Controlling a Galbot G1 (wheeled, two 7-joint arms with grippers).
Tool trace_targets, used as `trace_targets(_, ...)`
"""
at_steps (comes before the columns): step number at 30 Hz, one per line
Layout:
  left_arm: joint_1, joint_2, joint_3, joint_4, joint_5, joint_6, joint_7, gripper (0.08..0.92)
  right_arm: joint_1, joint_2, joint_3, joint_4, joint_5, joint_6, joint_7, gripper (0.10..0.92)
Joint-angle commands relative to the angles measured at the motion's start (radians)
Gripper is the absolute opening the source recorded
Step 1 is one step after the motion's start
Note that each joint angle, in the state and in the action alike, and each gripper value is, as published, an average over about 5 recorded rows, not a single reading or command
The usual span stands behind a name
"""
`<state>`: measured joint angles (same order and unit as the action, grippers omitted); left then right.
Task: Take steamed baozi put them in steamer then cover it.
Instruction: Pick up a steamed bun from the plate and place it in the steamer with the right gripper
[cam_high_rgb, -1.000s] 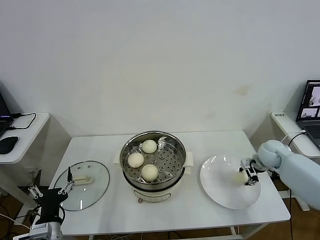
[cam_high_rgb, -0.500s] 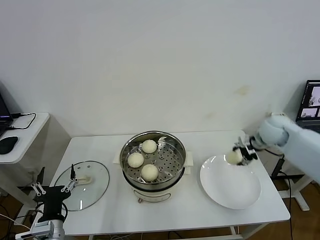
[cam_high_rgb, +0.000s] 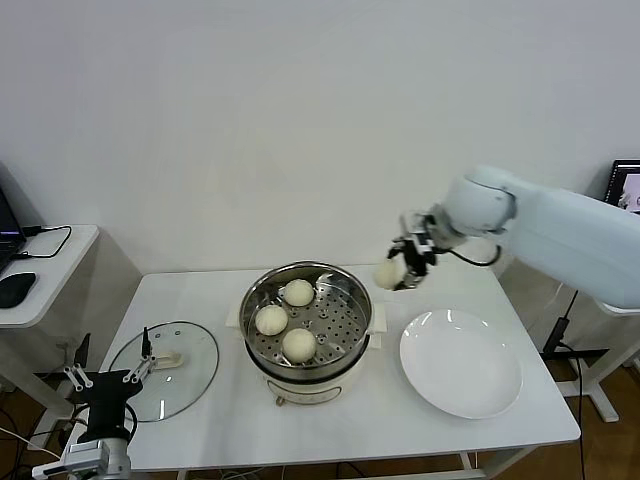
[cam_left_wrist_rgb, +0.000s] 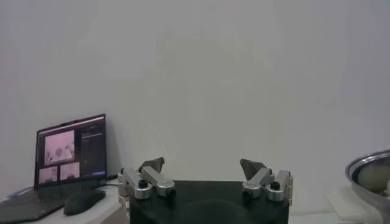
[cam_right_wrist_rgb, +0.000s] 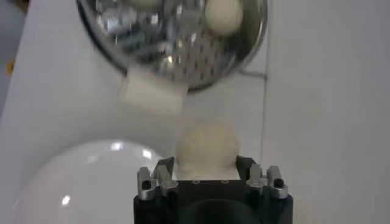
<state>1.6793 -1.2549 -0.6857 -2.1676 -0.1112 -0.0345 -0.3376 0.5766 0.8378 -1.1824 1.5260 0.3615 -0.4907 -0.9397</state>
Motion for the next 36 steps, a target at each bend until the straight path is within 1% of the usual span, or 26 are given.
trace_targets(1,0.001,-0.006,-0.003,0.003,-0.001,-0.001,-0.001,0.823,0.024,0.287,-0.084,-0.058,0.214,-0.19,0.128,0.634)
trace_targets(5,0.001,-0.008,-0.005,0.001,-0.002,-0.001,-0.001,0.823,-0.022,0.328,-0.095,-0.102,0.191,-0.218,0.123,0.633)
trace_targets(10,0.001,-0.007,-0.009,0.002,-0.005,-0.002,-0.001,0.823,-0.071,0.338,-0.111,-0.128,0.145,-0.23,0.105,0.631)
trace_targets(21,-0.004,-0.008,-0.004,0.005,-0.003,-0.003,-0.001,0.823,-0.154,0.349,-0.11,-0.181,0.038,-0.197,0.107,0.632)
trace_targets(28,-0.002,-0.007,-0.008,0.008,-0.003,-0.005,-0.002,0.823,-0.16,0.35,-0.092,-0.189,0.016,-0.196,0.118,0.634)
trace_targets(31,-0.002,-0.009,-0.008,0.007,-0.003,-0.005,-0.002,0.823,-0.147,0.327,-0.077,-0.171,0.016,-0.197,0.113,0.675)
trace_targets(36,-0.001,-0.009,-0.008,0.005,-0.003,-0.004,-0.001,0.823,-0.116,0.239,-0.016,-0.089,0.035,-0.2,0.108,0.797)
